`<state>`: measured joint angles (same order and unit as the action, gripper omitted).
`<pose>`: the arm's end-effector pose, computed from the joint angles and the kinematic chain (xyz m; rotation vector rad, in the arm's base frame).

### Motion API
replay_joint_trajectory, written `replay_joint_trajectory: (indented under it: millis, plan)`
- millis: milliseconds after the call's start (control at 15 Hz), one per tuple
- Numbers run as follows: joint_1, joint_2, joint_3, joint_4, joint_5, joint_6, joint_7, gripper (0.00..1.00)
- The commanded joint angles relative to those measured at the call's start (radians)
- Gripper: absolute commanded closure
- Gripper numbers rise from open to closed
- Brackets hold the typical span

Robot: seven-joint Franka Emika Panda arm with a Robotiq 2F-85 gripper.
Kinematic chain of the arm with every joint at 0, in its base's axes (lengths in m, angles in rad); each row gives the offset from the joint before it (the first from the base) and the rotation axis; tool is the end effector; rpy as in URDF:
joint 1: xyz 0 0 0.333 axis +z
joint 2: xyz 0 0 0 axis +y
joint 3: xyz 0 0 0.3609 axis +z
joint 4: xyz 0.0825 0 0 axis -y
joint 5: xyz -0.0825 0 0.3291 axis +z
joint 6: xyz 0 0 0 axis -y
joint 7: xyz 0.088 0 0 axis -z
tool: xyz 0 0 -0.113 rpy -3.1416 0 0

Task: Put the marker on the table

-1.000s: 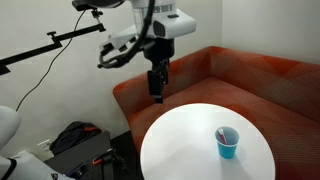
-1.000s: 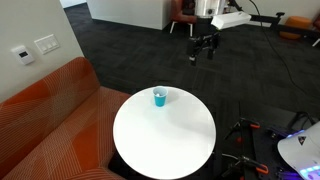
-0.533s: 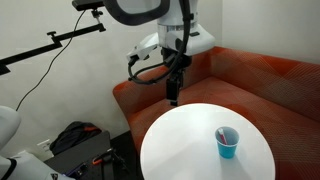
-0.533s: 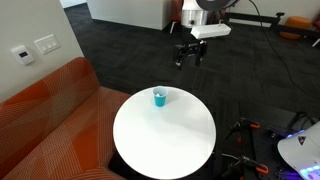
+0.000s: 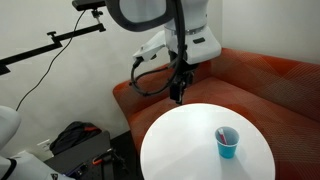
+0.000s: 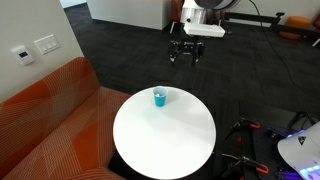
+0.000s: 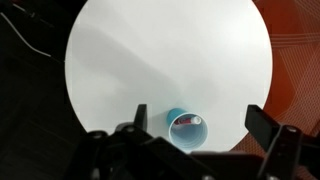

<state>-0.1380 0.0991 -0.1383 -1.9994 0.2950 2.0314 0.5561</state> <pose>0.5107 -0.1237 0.4734 -2.5669 1.3572 0.1436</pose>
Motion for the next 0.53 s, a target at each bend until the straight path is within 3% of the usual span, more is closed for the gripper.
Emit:
replay_joint_trajectory:
  millis: [0, 467]
  plan:
    - [-0.009, 0.068, -0.013, 0.052, 0.087, 0.016, 0.053, 0.00]
    - [-0.041, 0.199, -0.017, 0.133, 0.246, -0.011, 0.032, 0.00]
